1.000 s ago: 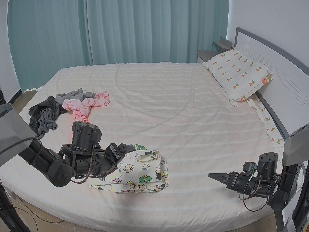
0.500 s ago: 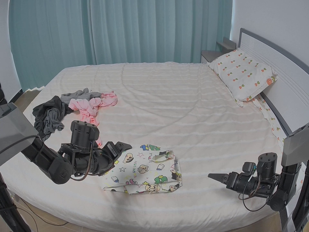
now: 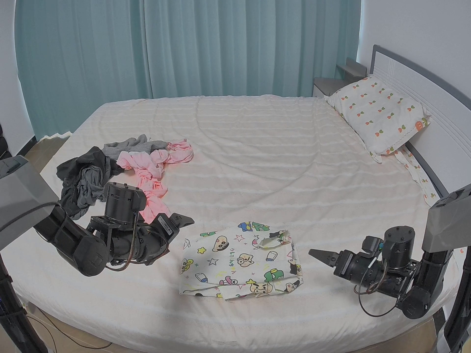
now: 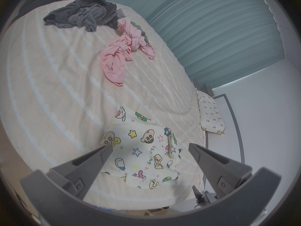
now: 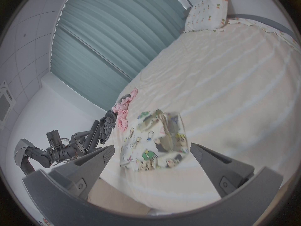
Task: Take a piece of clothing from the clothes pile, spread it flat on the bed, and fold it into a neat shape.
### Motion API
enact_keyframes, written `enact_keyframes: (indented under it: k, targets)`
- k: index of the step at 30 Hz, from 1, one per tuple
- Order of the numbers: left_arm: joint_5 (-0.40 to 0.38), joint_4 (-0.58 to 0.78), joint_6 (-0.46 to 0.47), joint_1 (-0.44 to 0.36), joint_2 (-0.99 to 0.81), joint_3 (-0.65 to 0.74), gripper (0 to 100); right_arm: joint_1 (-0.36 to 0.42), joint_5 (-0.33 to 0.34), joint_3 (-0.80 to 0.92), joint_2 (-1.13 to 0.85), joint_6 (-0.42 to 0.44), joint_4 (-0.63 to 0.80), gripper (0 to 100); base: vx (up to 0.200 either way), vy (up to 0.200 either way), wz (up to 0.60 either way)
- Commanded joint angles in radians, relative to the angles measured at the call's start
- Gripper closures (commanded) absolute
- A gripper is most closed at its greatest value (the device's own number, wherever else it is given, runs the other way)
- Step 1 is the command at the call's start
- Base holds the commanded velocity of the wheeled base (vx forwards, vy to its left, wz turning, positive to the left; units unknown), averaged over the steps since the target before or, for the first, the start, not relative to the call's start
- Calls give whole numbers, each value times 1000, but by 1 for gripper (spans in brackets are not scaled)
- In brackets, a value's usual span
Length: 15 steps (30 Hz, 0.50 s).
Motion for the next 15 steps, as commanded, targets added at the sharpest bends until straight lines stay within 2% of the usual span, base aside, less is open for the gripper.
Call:
enact_keyframes:
  k: [1, 2, 3, 11, 15]
  targets:
    - [-5, -1, -3, -1, 2, 6, 0, 87, -42, -112, 61, -4, 9, 0, 200, 0, 0]
    - [-5, -1, -3, 0, 2, 6, 0, 89, -42, -115, 63, -4, 12, 0, 200, 0, 0]
    - [-5, -6, -3, -1, 4, 6, 0, 121, -46, -154, 72, -6, 74, 0, 200, 0, 0]
    - [-3, -6, -11, -1, 7, 5, 0, 218, -71, -375, 103, -6, 353, 0, 0, 0, 0]
    - [-6, -9, -43, 0, 8, 3, 0, 241, -73, -413, 140, -4, 388, 0, 0, 0, 0]
